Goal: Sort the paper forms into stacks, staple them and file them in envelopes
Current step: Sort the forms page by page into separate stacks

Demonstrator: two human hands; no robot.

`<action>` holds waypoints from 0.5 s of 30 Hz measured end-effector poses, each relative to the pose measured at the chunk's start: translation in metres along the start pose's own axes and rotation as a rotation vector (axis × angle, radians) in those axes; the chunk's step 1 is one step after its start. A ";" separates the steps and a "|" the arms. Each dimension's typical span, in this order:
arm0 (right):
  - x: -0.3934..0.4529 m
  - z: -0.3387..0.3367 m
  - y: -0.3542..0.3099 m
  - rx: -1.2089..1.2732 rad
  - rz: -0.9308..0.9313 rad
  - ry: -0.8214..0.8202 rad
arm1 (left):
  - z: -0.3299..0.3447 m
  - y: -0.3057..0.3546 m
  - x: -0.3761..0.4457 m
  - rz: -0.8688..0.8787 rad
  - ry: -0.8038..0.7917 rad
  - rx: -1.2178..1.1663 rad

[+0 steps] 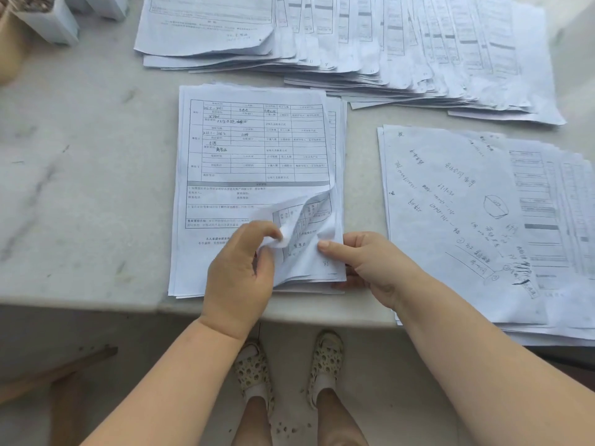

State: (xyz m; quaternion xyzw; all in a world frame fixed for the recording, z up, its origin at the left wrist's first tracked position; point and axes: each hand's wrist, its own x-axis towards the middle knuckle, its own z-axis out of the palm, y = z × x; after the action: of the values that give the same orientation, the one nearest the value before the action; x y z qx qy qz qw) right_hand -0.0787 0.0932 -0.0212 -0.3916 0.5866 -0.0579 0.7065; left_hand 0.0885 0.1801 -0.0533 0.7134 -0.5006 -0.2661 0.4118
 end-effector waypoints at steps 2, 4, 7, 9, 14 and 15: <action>0.003 0.004 -0.001 -0.019 -0.003 0.045 | 0.001 -0.001 -0.004 0.072 -0.080 0.019; 0.004 0.006 -0.002 -0.003 0.005 0.060 | 0.000 -0.001 -0.006 0.084 -0.118 0.062; 0.004 0.008 -0.004 0.004 0.015 0.073 | 0.000 0.000 -0.006 0.020 -0.115 0.067; 0.004 0.009 -0.004 0.001 0.024 0.078 | 0.001 0.000 -0.006 0.008 -0.113 0.063; 0.005 0.007 -0.003 0.008 0.037 0.078 | 0.003 -0.001 -0.004 -0.071 -0.107 0.003; 0.004 0.006 -0.002 0.009 0.033 0.067 | 0.004 -0.002 -0.003 -0.093 -0.103 -0.009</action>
State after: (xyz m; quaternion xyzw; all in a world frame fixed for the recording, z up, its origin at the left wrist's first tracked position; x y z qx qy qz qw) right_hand -0.0712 0.0924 -0.0233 -0.3767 0.6159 -0.0620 0.6891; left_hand 0.0851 0.1818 -0.0568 0.7195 -0.4861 -0.3235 0.3760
